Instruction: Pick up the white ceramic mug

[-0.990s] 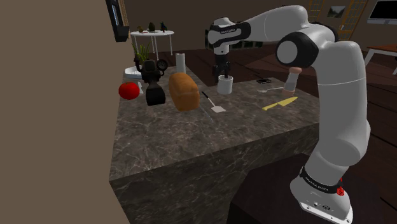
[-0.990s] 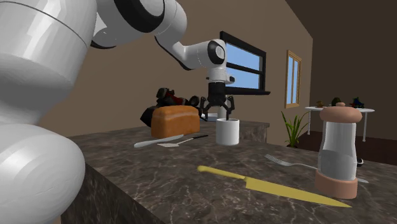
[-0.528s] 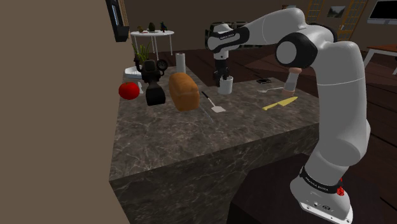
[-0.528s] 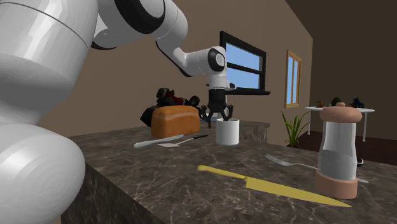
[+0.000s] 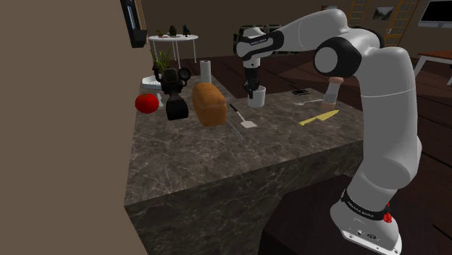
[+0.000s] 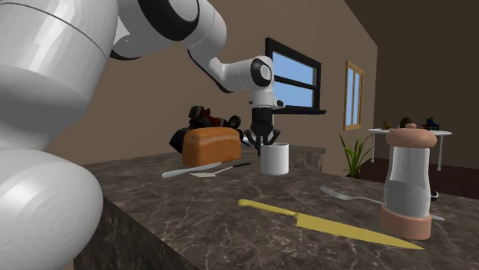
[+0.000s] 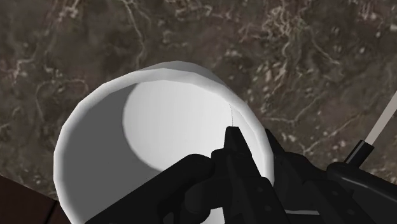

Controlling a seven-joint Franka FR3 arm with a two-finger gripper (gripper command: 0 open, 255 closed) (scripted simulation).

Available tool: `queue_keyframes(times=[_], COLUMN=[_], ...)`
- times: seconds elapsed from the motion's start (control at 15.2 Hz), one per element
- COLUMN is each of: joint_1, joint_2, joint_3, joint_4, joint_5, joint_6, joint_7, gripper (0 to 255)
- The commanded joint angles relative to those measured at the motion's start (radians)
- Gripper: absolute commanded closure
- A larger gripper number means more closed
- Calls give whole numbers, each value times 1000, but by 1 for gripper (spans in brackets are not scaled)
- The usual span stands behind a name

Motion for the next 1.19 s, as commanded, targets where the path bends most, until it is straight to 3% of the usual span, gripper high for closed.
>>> queue_keyframes(times=[0.0, 1.12], joint_1=[0, -14], joint_2=[0, 9], joint_3=[0, -4], joint_4=[0, 218], joint_5=[0, 1], joint_6=[0, -209], joint_7=[0, -3], gripper=[255, 255])
